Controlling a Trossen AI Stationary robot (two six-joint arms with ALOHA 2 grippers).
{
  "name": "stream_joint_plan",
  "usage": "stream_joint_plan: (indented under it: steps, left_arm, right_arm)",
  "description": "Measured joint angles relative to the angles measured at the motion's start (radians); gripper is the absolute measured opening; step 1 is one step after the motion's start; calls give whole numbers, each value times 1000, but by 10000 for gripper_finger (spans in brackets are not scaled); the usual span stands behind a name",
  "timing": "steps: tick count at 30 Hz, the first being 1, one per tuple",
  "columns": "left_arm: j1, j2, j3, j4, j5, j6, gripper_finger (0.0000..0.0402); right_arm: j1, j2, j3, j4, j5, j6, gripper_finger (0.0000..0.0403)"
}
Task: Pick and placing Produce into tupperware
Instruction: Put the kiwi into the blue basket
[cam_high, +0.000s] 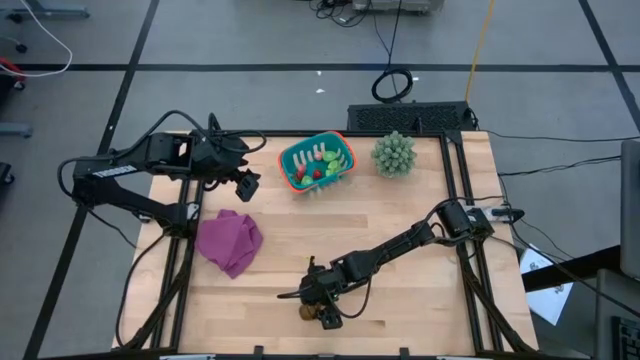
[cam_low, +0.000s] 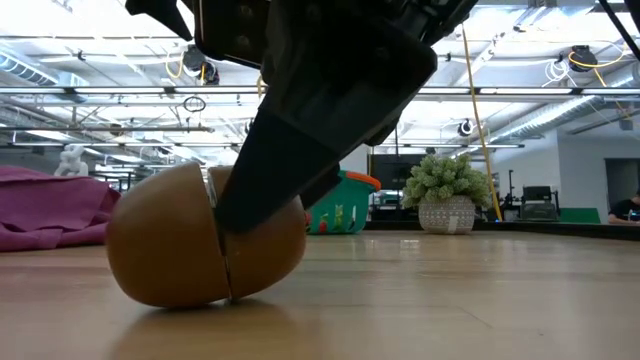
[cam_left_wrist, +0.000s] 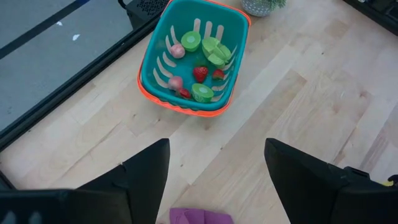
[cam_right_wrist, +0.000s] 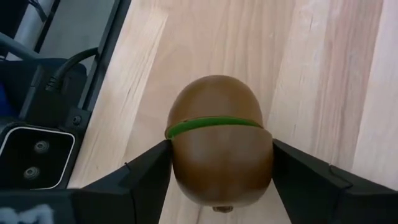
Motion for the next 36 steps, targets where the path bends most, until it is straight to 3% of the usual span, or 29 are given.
stream_joint_plan:
  steps: [7, 28, 36]
  left_arm:
    - [0, 0, 0, 0, 0, 0, 269]
    - [0, 0, 0, 0, 0, 0, 269]
    - [0, 0, 0, -1, -1, 5, 269]
  right_arm:
    - [0, 0, 0, 1, 0, 0, 226]
    - [-32, 0, 77, -39, 2, -74, 225]
    - [-85, 0, 184, -205, 106, -191, 227]
